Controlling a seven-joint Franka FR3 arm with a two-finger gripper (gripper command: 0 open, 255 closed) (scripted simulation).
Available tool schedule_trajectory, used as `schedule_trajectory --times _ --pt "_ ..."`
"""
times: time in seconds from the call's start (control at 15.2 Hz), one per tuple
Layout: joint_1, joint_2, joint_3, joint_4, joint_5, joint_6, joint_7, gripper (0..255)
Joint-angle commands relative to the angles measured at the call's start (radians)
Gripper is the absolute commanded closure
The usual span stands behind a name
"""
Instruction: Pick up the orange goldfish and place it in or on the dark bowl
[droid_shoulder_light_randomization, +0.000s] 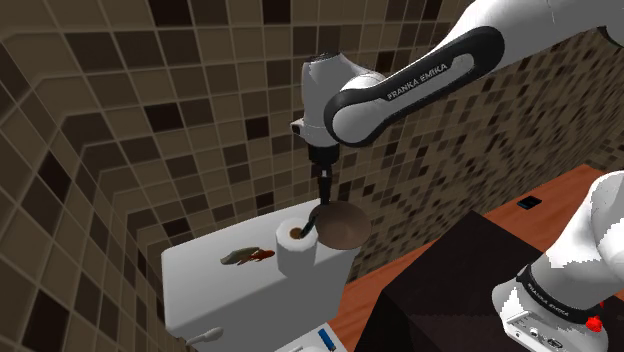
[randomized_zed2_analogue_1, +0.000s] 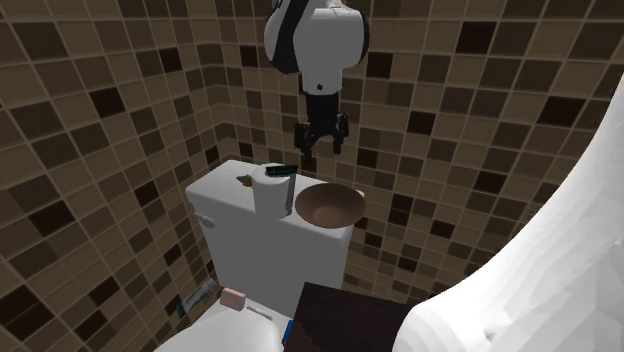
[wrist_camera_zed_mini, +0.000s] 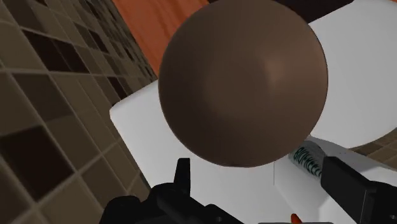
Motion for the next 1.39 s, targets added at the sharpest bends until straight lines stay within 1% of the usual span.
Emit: schedule_trajectory --times 0.0,0.53,0.99,1.32 --pt "0.018 0.061 0.014 0.051 -0.012 0.015 -0.014 0" --pt "0.102 0.291 0.059 0.266 -0.072 0.049 -0.074 0" --pt "0.198 0.483 0.084 0.478 -0.12 0.046 -0.138 0" --pt "0.213 0.521 0.066 0.472 -0.124 0.092 -0.136 0"
